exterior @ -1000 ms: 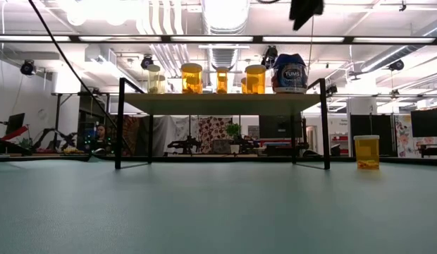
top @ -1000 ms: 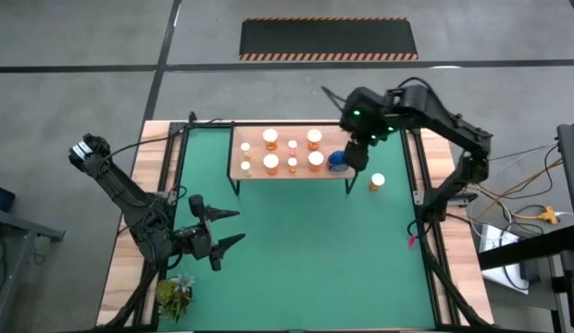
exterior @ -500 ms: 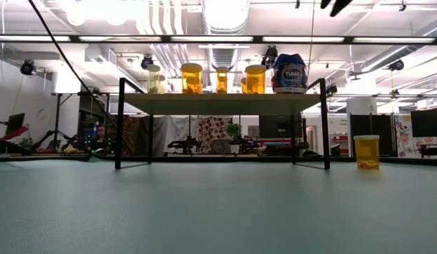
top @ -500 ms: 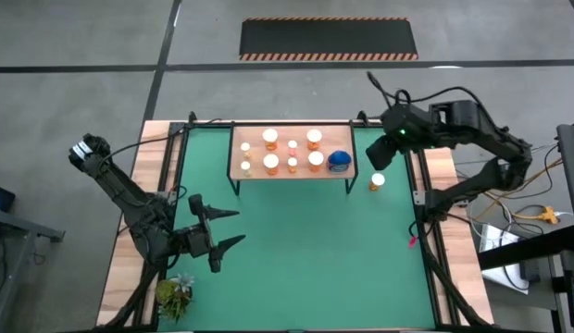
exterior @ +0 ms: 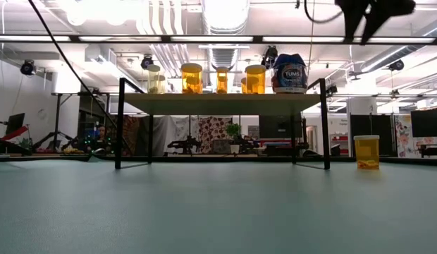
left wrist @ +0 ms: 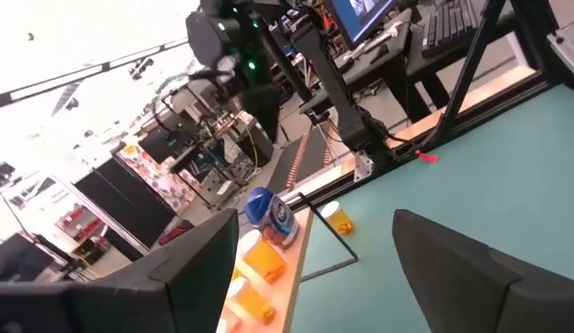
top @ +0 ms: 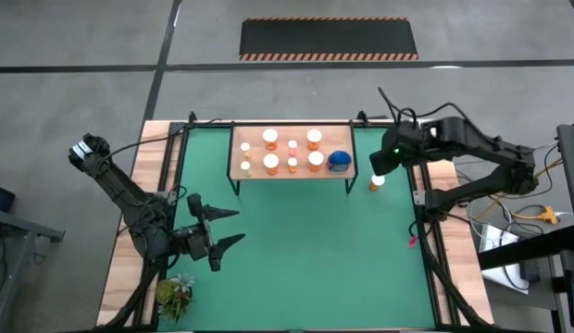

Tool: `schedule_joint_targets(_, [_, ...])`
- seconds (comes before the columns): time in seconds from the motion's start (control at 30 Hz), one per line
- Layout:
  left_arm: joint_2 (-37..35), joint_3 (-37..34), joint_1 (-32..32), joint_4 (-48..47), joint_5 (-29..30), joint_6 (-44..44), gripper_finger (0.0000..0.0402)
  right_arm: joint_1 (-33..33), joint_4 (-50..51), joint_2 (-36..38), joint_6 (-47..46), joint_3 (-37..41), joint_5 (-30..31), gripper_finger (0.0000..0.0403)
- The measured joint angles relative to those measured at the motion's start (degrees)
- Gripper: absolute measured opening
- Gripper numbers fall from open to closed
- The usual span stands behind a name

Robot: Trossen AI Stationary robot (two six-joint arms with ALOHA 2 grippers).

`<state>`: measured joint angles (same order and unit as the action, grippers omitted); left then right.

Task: Pick and place medicine bottles onto shelf by color
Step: Put the big orange pill bottle on the shelf

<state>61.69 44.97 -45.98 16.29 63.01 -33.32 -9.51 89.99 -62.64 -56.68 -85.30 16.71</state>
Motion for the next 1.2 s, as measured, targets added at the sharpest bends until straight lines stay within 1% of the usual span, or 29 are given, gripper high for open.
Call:
schedule_joint_targets(0.1, [0.0,-0.1,0.0,-0.4,0.2,-0.1,0.0270,0.0,0.0,0.5,-4.1,4.8,-0.3,0.0190])
schedule_joint_targets(0.23, [-0.1,-0.2,0.0,-1.0,0.3,-0.1,0.0270,0.0,-0.3,0.7,-6.8,10.1,0.3,0.0208])
schedule_joint_targets(0.47, [-0.1,-0.3,0.0,-3.4,0.4,-0.1,0.0270,0.0,-1.8,0.8,-13.3,19.3,6.3,0.0231])
schedule_joint_targets(0.7, [-0.1,-0.3,0.0,-4.3,0.5,-0.1,0.0270,0.7,-14.9,2.5,-14.1,28.9,6.9,0.0252])
schedule_joint_targets(0.83, [-0.1,-0.3,0.0,-4.9,0.6,-0.1,0.0270,1.0,-17.4,3.0,-16.9,33.5,8.6,0.0261])
schedule_joint_targets(1.03, [-0.1,-0.3,0.0,-4.9,0.6,-0.1,0.0270,2.0,-25.1,3.0,-18.3,39.4,9.7,0.0277])
schedule_joint_targets(1.2, [-0.1,-0.3,0.0,-4.9,0.7,-0.1,0.0270,2.0,-26.4,2.9,-19.1,41.7,10.9,0.0279])
